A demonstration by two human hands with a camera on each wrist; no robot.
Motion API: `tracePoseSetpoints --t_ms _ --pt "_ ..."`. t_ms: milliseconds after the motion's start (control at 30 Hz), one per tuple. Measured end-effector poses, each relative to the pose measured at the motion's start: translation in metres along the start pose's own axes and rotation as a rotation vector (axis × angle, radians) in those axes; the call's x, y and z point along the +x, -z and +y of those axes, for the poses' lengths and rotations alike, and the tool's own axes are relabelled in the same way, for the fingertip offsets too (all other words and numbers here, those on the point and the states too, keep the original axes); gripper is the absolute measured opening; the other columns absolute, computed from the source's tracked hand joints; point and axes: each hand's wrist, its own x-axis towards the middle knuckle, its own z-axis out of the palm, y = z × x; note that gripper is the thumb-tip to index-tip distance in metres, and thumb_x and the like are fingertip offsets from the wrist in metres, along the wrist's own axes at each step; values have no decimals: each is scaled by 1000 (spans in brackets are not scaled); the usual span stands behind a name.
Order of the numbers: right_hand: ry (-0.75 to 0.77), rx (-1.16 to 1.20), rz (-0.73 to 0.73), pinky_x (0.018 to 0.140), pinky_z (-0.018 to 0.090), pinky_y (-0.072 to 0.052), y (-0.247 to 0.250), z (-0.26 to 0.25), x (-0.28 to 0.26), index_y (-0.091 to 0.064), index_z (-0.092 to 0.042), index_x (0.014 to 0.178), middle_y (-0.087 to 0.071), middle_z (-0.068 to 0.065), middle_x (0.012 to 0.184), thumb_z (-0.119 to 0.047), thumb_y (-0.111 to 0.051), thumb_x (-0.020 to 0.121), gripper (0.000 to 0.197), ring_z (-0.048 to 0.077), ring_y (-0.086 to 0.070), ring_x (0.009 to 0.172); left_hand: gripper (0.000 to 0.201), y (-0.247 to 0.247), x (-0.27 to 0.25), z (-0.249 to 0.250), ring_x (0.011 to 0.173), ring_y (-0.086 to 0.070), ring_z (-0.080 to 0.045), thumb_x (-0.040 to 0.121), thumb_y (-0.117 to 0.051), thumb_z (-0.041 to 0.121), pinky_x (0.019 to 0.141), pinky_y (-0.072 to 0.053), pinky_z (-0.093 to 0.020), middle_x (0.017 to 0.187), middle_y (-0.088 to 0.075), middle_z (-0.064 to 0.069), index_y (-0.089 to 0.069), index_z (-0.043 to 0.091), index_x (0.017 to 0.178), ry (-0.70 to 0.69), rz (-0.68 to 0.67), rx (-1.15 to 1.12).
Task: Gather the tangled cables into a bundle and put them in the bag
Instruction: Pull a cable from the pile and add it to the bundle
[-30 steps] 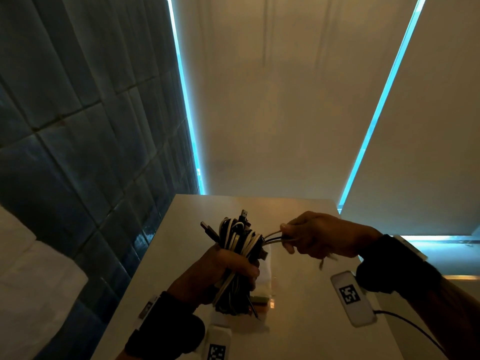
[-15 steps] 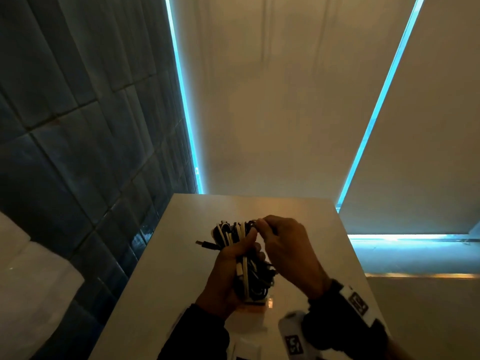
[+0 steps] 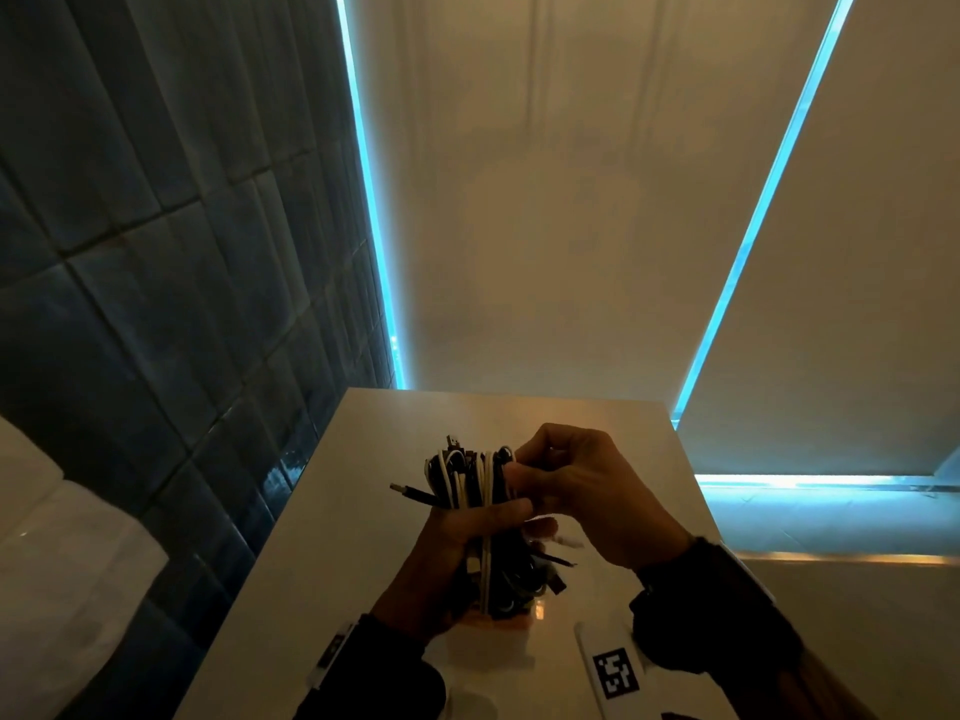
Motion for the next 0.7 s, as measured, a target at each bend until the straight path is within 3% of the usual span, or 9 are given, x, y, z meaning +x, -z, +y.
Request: tracePoseSetpoints --t_ms 133,233,300,400,500,567,700 --pt "92 -125 12 60 38 -55 3 5 0 -62 9 81 -67 16 71 -11 -74 78 23 26 -62 63 33 -3 -5 0 76 -69 -30 65 -68 9 69 -56 -39 81 -68 -20 -67 -4 95 56 35 48" --pt "133 -280 -24 67 23 -53 4 4 2 -70 -6 72 -70 3 69 -17 -77 75 14 12 -63 66 26 1 -8 -2 76 -67 -38 60 -67 5 72 -57 -46 73 -64 -23 -63 -5 84 79 98 57" --pt "136 -283 -53 71 21 -53 9 4 1 -70 -11 75 -70 -1 73 -24 -78 73 15 10 -64 72 21 3 -10 -1 74 -67 -38 59 -66 2 72 -56 -46 67 -61 -19 -61 -2 79 55 94 64" --pt "108 -109 -125 85 33 -55 21 13 -1 -65 -12 106 -69 4 103 -46 -78 71 51 22 -65 98 19 4 -12 2 56 -61 -29 55 -70 5 65 -52 -40 56 -54 -13 -60 3 71 10 44 43" --pt "44 -54 -320 99 46 -48 13 25 -5 -47 -18 135 -60 10 129 -67 -72 64 90 29 -59 117 18 2 -12 -1 49 -56 -25 53 -72 10 60 -49 -35 53 -52 -11 -67 7 69 -29 -12 -16" --pt "46 -33 -382 92 42 -51 3 29 -7 -42 -15 140 -57 24 128 -63 -74 66 94 36 -61 108 20 -5 -13 0 50 -59 -23 51 -73 14 57 -50 -34 55 -58 -10 -72 10 70 -60 -31 75" --pt "16 44 -364 77 28 -52 -4 22 -6 -42 -18 141 -60 21 124 -47 -86 61 96 21 -65 98 20 -10 -6 -5 54 -66 -9 42 -71 24 54 -53 -21 58 -68 2 -73 17 61 16 -43 267"
